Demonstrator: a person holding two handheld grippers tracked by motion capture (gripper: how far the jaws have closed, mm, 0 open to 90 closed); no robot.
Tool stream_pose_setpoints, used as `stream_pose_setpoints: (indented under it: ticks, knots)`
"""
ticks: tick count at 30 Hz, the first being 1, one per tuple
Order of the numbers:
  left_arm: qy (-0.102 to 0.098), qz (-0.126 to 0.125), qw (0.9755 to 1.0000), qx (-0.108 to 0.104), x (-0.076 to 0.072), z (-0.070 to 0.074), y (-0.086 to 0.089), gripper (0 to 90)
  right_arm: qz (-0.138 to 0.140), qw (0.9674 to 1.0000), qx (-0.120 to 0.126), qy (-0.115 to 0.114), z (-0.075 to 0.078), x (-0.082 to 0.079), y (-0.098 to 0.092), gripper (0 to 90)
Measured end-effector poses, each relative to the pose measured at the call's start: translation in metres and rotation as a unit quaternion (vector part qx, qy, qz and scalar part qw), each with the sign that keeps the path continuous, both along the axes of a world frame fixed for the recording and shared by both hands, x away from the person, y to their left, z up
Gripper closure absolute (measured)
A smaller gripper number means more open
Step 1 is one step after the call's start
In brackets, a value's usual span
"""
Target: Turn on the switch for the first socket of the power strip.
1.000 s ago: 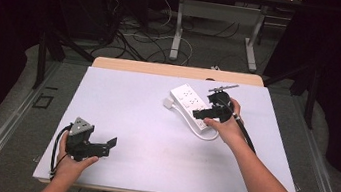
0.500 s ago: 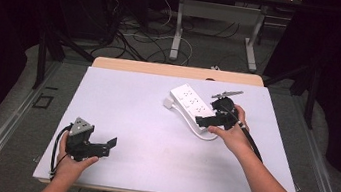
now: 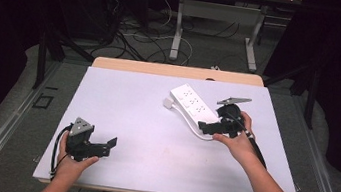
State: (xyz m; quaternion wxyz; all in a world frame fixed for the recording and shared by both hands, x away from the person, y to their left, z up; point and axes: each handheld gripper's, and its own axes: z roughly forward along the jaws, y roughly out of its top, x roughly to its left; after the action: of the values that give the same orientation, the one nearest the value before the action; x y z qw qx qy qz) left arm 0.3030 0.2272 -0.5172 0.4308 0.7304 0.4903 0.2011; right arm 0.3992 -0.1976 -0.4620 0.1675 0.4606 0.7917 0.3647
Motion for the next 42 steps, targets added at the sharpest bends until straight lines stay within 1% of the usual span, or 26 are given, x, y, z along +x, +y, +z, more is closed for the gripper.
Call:
stream_pose_setpoints:
  ticks: [1, 2, 9, 17, 19, 20, 22, 25, 28, 29, 30, 31, 32, 33, 34, 36, 40, 41, 42]
  knots:
    - [-0.001, 0.000, 1.0000, 0.000, 0.000, 0.000, 0.000, 2.4, 0.002, 1.0000, -0.001, -0.006, 0.000, -0.002, -0.002, 0.0]
    - [-0.001, 0.001, 1.0000, 0.000, 0.000, 0.000, 0.000, 2.4, 0.001, 1.0000, 0.001, -0.006, 0.001, -0.005, -0.002, 0.0]
    - [0.000, 0.001, 1.0000, 0.001, 0.000, 0.000, 0.000, 2.4, -0.001, 0.9996, 0.003, -0.027, 0.005, -0.020, -0.012, 0.0]
    - [0.001, 0.002, 1.0000, 0.003, 0.001, 0.000, -0.001, 2.4, -0.010, 0.9992, 0.018, -0.035, 0.006, -0.036, -0.029, 0.0]
    - [0.002, 0.003, 1.0000, -0.002, 0.000, -0.001, -0.002, 2.4, -0.014, 0.9990, 0.022, -0.036, 0.007, -0.039, -0.034, 0.0]
    - [0.001, 0.001, 1.0000, 0.002, 0.001, -0.001, -0.001, 2.4, -0.017, 0.9988, 0.024, -0.038, 0.007, -0.041, -0.037, 0.0]
    - [0.003, 0.001, 1.0000, 0.003, 0.001, -0.001, -0.001, 2.4, -0.023, 0.9986, 0.028, -0.040, 0.006, -0.044, -0.043, 0.0]
    - [0.003, 0.000, 1.0000, 0.004, 0.001, -0.001, -0.001, 2.4, -0.034, 0.9977, 0.037, -0.045, 0.005, -0.048, -0.052, 0.0]
    - [0.003, 0.000, 1.0000, 0.004, 0.001, -0.001, -0.001, 2.4, -0.044, 0.9969, 0.049, -0.044, 0.004, -0.053, -0.061, 0.0]
    - [0.003, 0.000, 1.0000, 0.004, 0.001, -0.001, -0.002, 2.4, -0.042, 0.9966, 0.051, -0.050, 0.003, -0.054, -0.064, 0.0]
    - [0.003, 0.000, 1.0000, 0.004, 0.001, -0.001, -0.002, 2.4, -0.047, 0.9962, 0.056, -0.048, 0.003, -0.056, -0.066, 0.0]
    - [0.003, 0.000, 1.0000, 0.004, 0.001, -0.001, -0.002, 2.4, -0.049, 0.9957, 0.056, -0.055, 0.002, -0.058, -0.068, 0.0]
    - [0.003, 0.000, 1.0000, 0.004, 0.001, -0.001, -0.002, 2.4, -0.048, 0.9955, 0.061, -0.055, 0.001, -0.060, -0.070, 0.0]
    - [0.003, 0.000, 1.0000, 0.004, 0.001, -0.001, -0.002, 2.4, -0.048, 0.9957, 0.054, -0.058, -0.001, -0.061, -0.073, 0.0]
    - [0.003, 0.000, 1.0000, 0.004, 0.001, -0.001, -0.002, 2.4, -0.050, 0.9953, 0.054, -0.063, -0.002, -0.063, -0.075, 0.0]
    - [0.003, 0.000, 1.0000, 0.004, 0.001, -0.001, -0.002, 2.4, -0.051, 0.9951, 0.055, -0.065, -0.004, -0.066, -0.079, 0.0]
    - [0.003, 0.001, 1.0000, 0.003, 0.001, -0.001, -0.003, 2.4, -0.064, 0.9935, 0.065, -0.069, -0.007, -0.073, -0.086, 0.0]
    - [0.003, 0.001, 1.0000, 0.003, 0.001, -0.001, -0.003, 2.4, -0.066, 0.9935, 0.063, -0.068, -0.008, -0.075, -0.088, 0.0]
    - [0.003, 0.001, 1.0000, 0.003, 0.001, -0.002, -0.003, 2.4, -0.070, 0.9926, 0.065, -0.074, -0.010, -0.077, -0.089, 0.0]
